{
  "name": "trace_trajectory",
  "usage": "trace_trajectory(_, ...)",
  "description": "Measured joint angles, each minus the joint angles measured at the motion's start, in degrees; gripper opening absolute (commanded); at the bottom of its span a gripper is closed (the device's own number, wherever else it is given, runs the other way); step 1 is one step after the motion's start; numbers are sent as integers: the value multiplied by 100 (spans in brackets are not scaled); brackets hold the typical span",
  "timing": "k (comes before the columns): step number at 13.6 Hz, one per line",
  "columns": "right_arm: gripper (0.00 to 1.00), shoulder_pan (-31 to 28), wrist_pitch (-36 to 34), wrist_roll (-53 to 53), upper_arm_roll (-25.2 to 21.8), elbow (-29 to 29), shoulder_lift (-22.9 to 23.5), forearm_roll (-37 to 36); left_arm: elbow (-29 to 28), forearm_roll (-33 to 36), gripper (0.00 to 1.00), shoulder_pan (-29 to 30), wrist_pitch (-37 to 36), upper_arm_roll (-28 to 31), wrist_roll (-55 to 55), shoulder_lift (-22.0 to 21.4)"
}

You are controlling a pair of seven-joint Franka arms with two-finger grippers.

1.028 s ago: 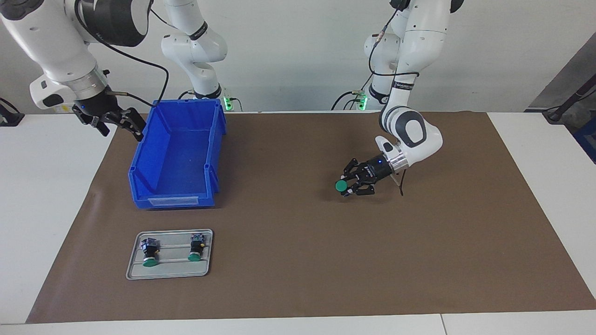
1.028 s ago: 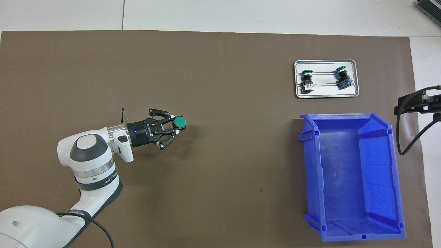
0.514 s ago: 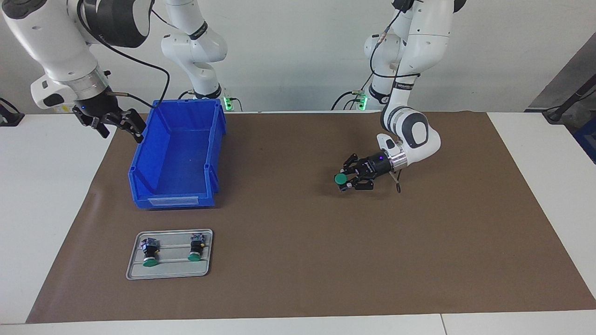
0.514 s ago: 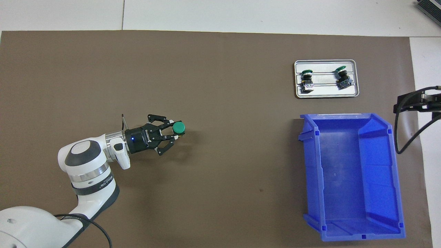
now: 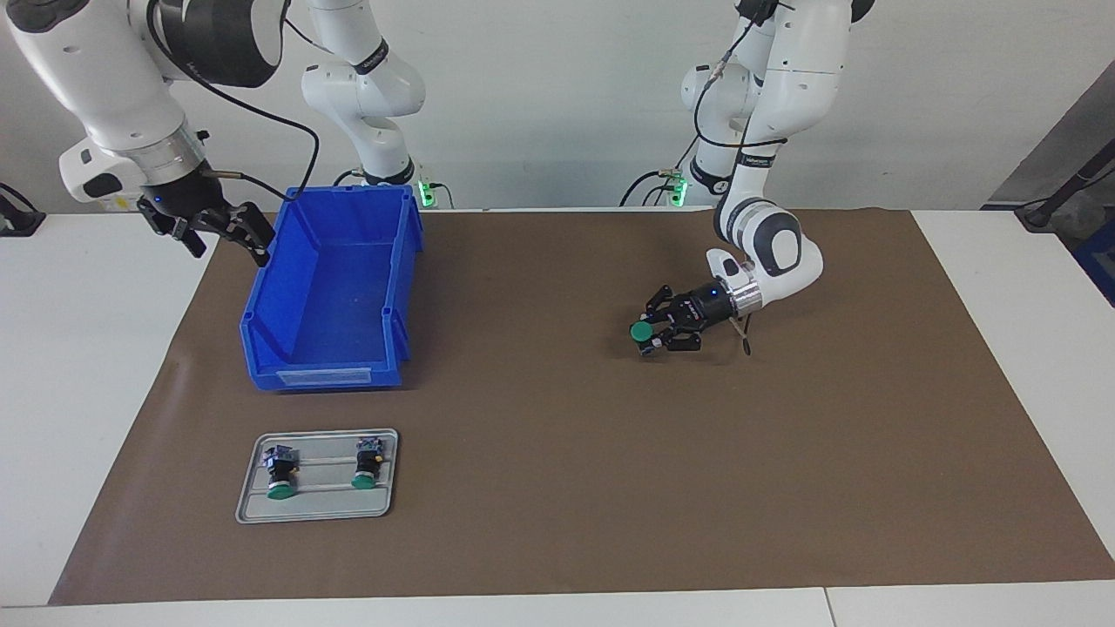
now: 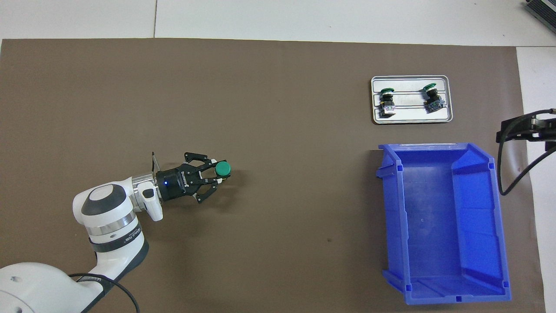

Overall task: Place and press button with both arms
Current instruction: 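Set the button upright with the left gripper and open the fingers, then lower the left gripper onto the green cap and press it down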

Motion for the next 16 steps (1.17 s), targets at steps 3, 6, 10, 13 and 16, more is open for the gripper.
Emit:
trace_trajectory(3,100,254,-337,238,57,434,-21,-63,-93,2,63,10,-12,0,25,-14)
trace_trajectory(6,100,318,-429,295,74,527,-18,-65,-160,82,68,108,-18,4,44,-36)
trace_trajectory(10,100,246,-428,272,47,402,-18,-65,-199,1076,72,709,-99,13,44,-98)
trace_trajectory(13,100,243,-424,263,46,400,-18,-65,-122,2028,71,1249,-194,23,-70,-130)
trace_trajectory(16,100,243,-424,263,46,399,-18,-65,161,2765,71,1553,-232,32,-571,-141)
